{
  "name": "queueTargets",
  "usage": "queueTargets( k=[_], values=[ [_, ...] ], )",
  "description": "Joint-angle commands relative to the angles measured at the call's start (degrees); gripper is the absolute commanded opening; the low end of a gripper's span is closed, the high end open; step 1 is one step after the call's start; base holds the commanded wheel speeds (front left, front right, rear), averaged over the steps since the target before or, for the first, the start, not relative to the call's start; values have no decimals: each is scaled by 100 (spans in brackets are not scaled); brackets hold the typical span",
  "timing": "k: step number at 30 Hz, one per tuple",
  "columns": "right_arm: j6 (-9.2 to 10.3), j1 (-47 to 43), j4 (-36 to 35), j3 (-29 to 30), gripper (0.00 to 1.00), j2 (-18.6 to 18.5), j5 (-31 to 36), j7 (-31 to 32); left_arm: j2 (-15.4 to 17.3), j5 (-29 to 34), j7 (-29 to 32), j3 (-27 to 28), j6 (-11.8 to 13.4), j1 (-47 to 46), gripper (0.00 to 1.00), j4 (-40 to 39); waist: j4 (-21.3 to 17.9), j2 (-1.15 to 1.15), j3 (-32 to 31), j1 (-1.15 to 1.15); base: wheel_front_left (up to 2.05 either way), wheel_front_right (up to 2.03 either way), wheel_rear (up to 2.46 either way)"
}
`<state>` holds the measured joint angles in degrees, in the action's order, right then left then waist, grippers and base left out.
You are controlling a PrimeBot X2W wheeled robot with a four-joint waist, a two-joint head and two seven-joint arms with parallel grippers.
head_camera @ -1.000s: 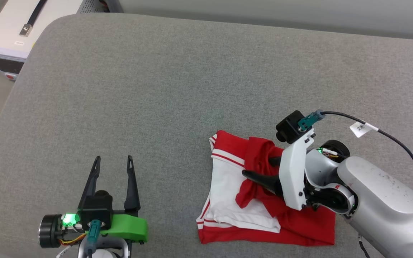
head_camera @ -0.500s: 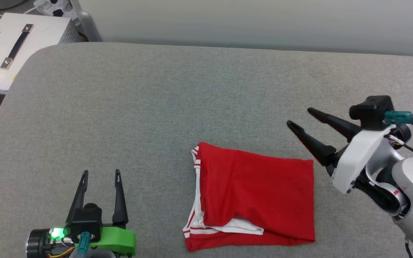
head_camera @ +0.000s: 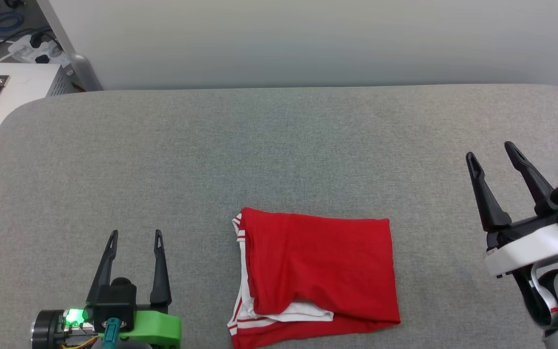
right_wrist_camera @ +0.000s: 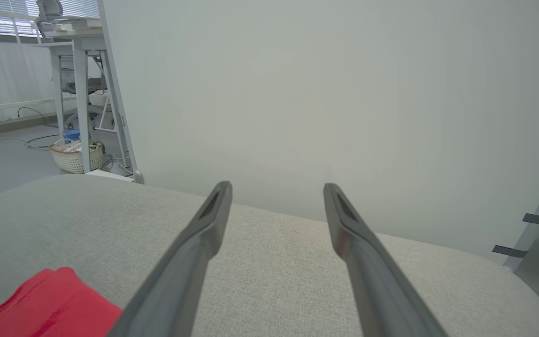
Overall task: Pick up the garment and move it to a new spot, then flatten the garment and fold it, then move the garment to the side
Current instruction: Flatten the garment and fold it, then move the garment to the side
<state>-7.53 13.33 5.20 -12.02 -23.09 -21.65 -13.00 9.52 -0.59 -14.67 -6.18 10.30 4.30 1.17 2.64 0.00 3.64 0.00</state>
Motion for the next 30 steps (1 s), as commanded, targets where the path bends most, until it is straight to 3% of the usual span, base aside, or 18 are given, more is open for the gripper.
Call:
queueTargets(
  k=[1,6,18,30],
  values=[
    [4,-181,-69,172,100,169,141,-77,61,6,-33,0,-28,68,100,-27,-78,0,-98,0,0,0,0],
    [4,-784,-330,678,100,702,597,-174,95,-13,-33,-1,-62,134,100,-30,-102,0,-209,0,0,0,0],
    [4,-1819,-936,998,100,1511,989,-198,68,-172,-33,27,-183,298,100,-31,-49,0,-318,0,0,0,0],
    [4,-2168,-876,958,100,1590,1140,-199,-10,-248,-33,125,-387,414,100,-53,-43,0,-387,0,0,0,0]
  ],
)
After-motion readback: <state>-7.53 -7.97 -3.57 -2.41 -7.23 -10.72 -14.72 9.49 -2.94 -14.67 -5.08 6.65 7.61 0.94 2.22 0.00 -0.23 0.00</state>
